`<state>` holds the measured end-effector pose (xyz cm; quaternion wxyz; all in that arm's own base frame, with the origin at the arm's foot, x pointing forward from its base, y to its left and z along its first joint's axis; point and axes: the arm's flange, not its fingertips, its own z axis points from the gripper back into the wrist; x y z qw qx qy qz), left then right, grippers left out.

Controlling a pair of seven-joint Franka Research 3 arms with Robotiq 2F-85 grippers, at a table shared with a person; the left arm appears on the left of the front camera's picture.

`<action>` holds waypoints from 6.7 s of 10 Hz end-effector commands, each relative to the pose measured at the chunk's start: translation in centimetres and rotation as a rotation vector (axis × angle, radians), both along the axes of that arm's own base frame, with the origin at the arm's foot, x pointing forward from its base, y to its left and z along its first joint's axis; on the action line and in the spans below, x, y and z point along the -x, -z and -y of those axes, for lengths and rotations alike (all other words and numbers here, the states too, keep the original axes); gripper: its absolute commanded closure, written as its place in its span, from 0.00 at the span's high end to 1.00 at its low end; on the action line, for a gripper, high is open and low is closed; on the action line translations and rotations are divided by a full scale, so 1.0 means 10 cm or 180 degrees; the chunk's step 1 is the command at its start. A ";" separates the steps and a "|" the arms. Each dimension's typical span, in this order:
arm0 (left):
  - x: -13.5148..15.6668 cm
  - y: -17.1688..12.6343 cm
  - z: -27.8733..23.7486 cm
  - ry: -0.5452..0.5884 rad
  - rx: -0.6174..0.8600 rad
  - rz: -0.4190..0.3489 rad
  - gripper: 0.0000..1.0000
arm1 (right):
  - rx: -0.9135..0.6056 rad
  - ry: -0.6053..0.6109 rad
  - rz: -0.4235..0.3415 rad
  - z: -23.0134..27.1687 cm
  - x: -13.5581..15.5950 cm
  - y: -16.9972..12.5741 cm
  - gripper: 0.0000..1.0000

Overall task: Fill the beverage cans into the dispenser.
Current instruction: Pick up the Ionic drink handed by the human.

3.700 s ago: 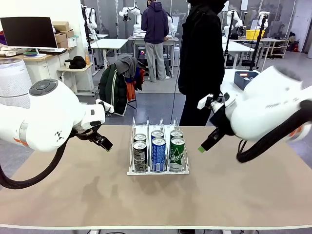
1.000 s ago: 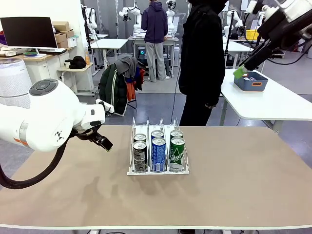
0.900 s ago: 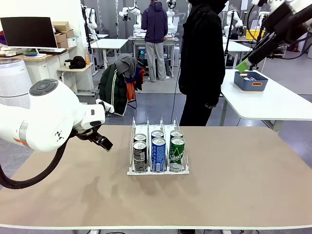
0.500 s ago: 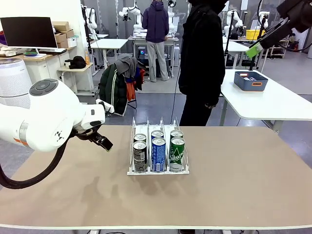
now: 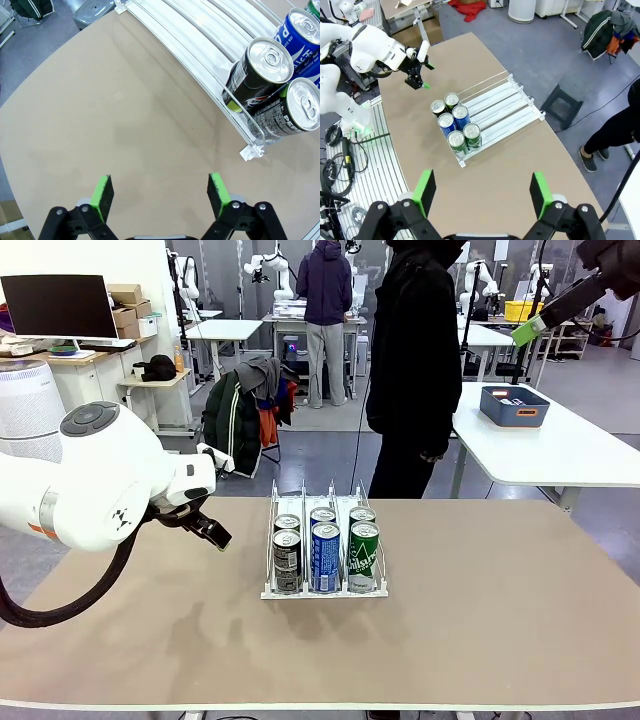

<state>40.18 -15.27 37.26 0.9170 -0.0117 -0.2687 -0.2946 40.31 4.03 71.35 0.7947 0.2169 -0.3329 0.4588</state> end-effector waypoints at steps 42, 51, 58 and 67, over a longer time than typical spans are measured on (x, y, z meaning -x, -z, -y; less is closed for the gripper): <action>0.71 -2.75 -1.25 0.2138 0.1181 -0.1048 1.00 | 0.0248 0.0378 0.0003 -0.25 0.47 -0.37 1.00; 0.75 -3.87 -1.44 0.1308 0.0154 0.0480 1.00 | 0.0248 0.0378 0.0003 -0.25 0.47 -0.37 1.00; 0.66 -3.89 -1.48 0.1310 0.0145 0.0465 1.00 | 0.0248 0.0378 0.0003 -0.25 0.47 -0.37 1.00; 0.68 -3.88 -1.40 0.1148 0.0306 0.0580 1.00 | 0.0248 0.0378 0.0003 -0.25 0.47 -0.37 1.00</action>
